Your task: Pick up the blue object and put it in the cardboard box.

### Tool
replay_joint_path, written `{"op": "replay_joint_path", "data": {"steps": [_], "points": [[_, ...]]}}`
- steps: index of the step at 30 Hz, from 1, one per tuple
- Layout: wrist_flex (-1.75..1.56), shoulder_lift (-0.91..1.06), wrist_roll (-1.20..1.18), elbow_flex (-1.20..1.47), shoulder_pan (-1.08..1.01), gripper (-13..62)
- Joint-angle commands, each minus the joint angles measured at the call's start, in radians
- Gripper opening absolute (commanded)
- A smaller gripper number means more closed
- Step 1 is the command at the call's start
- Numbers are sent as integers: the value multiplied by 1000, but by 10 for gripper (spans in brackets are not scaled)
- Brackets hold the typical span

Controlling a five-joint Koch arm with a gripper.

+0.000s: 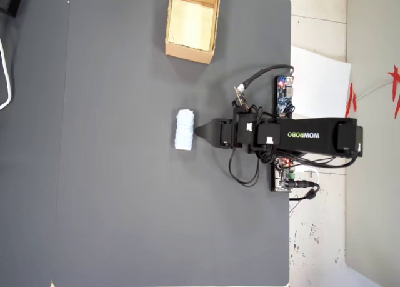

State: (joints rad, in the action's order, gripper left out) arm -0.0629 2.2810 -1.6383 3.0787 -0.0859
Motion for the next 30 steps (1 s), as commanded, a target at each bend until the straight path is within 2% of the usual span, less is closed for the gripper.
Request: {"op": "replay_joint_path", "data": {"steps": [1, 21, 30], "points": [[106, 86, -9, 40, 0, 340], [103, 86, -15, 40, 12, 340], [-54, 86, -8, -17, 11, 340]]}}
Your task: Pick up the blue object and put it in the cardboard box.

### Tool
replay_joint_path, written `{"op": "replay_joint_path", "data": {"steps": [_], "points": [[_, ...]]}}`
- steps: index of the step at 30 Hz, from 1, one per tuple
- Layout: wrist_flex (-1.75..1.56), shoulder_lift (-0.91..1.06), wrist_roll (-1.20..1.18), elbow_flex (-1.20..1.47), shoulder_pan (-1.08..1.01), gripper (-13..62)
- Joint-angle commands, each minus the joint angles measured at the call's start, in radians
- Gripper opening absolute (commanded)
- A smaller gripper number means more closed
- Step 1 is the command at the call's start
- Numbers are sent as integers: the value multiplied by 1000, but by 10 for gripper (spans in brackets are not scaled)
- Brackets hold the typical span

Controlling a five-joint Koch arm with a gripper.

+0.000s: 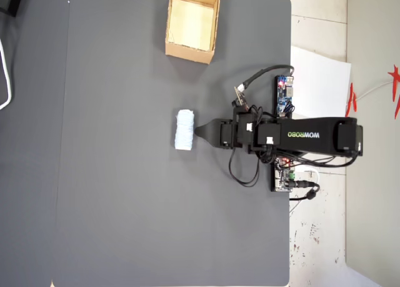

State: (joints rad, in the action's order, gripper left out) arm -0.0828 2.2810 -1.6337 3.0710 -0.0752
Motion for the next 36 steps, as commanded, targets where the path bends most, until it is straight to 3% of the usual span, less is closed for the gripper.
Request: {"op": "replay_joint_path", "data": {"steps": [1, 9, 16, 23, 36], "points": [[-34, 86, -12, -29, 0, 340], [-14, 72, 44, -186, 12, 337], [293, 8, 44, -396, 15, 336], [733, -235, 41, -703, 18, 337], [764, -543, 20, -854, 15, 337]]}}
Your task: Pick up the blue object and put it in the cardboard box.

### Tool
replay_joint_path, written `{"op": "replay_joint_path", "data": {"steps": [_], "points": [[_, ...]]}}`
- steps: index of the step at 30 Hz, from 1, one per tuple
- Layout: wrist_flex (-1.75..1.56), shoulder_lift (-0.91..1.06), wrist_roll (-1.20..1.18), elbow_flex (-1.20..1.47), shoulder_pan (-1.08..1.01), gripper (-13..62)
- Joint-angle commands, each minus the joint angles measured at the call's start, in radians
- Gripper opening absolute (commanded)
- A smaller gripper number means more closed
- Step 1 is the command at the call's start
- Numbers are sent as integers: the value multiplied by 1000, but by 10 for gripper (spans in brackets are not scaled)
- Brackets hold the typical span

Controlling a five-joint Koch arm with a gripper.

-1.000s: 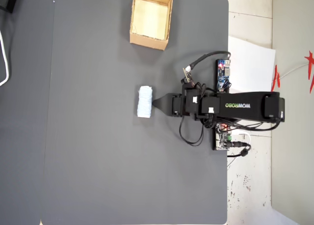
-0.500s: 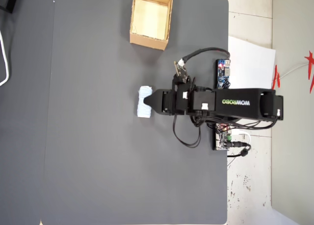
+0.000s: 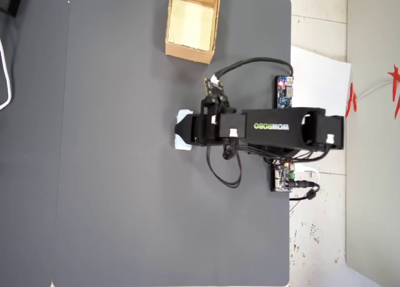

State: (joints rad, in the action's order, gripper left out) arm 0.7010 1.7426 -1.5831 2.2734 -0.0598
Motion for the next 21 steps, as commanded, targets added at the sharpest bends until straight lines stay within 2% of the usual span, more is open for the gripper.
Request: {"op": "replay_joint_path", "data": {"steps": [1, 7, 16, 21], "points": [[-23, -18, -32, -54, 0, 337], [-92, -100, -83, -31, -2, 328], [-316, -77, -91, 44, -28, 147], [-383, -3, -91, 67, -43, 146]]}}
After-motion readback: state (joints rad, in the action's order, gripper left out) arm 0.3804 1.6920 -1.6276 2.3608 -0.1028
